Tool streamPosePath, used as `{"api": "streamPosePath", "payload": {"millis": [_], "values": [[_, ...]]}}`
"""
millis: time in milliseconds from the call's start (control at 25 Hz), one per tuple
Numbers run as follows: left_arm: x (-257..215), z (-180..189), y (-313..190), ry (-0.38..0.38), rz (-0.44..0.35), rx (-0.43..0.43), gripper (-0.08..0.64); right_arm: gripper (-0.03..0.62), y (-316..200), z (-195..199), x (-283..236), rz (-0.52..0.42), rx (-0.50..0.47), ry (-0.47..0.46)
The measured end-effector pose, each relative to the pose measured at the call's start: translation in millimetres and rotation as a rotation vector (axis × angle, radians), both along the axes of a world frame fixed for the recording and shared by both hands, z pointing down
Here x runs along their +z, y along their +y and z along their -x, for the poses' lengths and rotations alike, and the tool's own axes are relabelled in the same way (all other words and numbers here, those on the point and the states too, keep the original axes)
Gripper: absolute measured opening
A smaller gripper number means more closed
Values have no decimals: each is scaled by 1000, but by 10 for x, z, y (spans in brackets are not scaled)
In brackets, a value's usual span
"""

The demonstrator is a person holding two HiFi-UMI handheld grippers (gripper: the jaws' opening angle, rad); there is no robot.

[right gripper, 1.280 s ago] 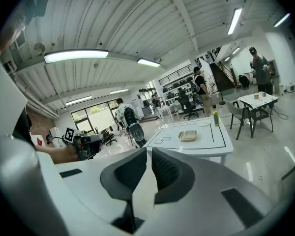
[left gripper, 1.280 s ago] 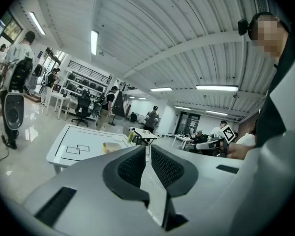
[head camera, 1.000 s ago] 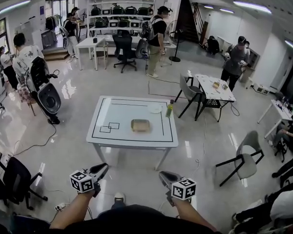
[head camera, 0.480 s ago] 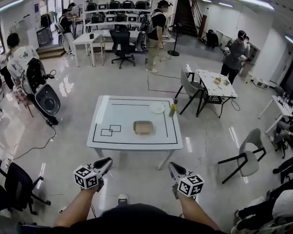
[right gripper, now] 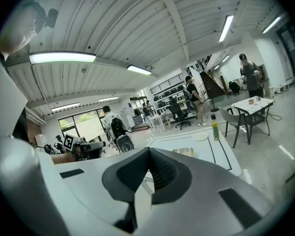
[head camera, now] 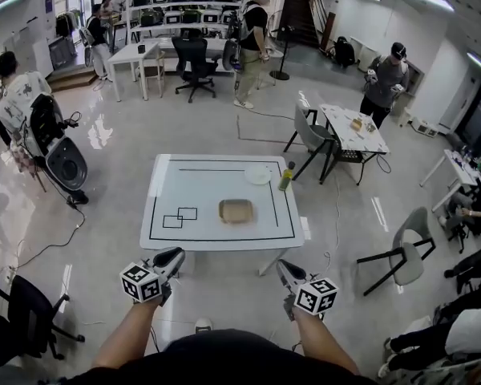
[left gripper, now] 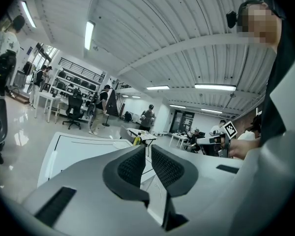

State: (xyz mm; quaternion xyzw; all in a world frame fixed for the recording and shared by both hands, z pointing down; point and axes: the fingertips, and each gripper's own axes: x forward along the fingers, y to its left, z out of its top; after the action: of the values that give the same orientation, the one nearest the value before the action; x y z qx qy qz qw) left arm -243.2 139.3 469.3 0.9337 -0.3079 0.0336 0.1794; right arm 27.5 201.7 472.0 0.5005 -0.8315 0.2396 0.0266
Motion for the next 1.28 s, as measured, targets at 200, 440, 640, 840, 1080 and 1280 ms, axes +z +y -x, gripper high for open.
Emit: {"api": "streamPosePath", "payload": {"millis": [200,440,640,840,1080,1280], "values": [[-40,39,-436,8,-4,29,54,14,-360,55,-48,8,22,-2],[-88,142,-898,13,-13,70,54,13,-696,199,-164,-10,49,2],[-94,273,-1239,13,-9,99,54,14,-972,358,-336,-48,64,33],[-88,470,-1467,17,-5,120,55,14,-1214,522,-446,-72,96,31],[-92,758,-1676,31,-2,115,54,14,-1418,768,-630,-114,115,40],[-89,893,-1719,59,-3,87,55,14,-1449,875,-609,-105,112,51]]}}
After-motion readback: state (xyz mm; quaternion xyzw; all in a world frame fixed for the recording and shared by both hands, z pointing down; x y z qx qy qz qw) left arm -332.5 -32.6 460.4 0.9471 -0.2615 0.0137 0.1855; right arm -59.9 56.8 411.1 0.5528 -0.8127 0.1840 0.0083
